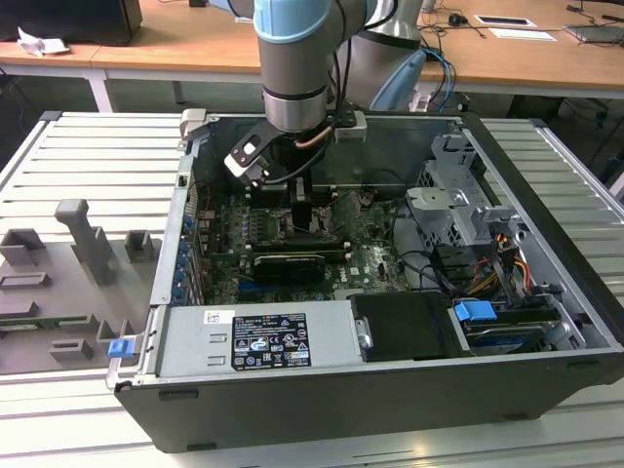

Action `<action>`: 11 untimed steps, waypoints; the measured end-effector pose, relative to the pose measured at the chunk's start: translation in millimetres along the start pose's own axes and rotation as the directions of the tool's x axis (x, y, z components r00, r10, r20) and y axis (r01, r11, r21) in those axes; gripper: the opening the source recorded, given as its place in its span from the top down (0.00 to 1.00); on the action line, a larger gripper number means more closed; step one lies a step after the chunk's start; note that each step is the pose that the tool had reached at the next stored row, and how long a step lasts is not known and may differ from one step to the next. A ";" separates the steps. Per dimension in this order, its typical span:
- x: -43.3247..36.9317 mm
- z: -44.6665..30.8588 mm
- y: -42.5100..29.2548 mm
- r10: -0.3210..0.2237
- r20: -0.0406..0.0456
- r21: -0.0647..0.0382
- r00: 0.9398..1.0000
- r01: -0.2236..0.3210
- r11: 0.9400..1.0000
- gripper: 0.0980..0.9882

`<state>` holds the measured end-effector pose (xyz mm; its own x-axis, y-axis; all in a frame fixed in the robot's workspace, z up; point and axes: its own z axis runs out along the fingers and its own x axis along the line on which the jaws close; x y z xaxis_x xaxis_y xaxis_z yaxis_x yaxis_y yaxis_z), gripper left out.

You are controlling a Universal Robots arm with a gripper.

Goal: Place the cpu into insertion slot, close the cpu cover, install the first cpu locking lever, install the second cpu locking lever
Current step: 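Place the cpu into insertion slot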

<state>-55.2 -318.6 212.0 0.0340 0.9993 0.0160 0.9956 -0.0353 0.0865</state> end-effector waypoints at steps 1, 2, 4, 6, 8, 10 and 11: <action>0.0 -0.1 -1.3 0.000 0.000 0.000 1.000 0.000 1.000 0.43; -0.1 -0.2 -2.8 0.000 0.000 0.000 1.000 0.000 1.000 0.43; -0.3 -0.6 -6.2 0.000 0.000 0.000 1.000 0.000 1.000 0.43; -0.3 -0.8 -9.3 0.000 0.000 0.000 1.000 0.000 1.000 0.43; -0.5 -1.7 -14.5 0.000 -0.001 0.000 1.000 0.000 1.000 0.43; -0.5 -6.8 -16.3 0.000 -0.001 0.000 1.000 0.000 1.000 0.43; -0.5 -9.1 -16.6 0.000 -0.001 0.000 1.000 0.000 1.000 0.43</action>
<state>-72.5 -318.5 219.7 0.0342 0.9993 0.0169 0.9956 -0.0355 0.0865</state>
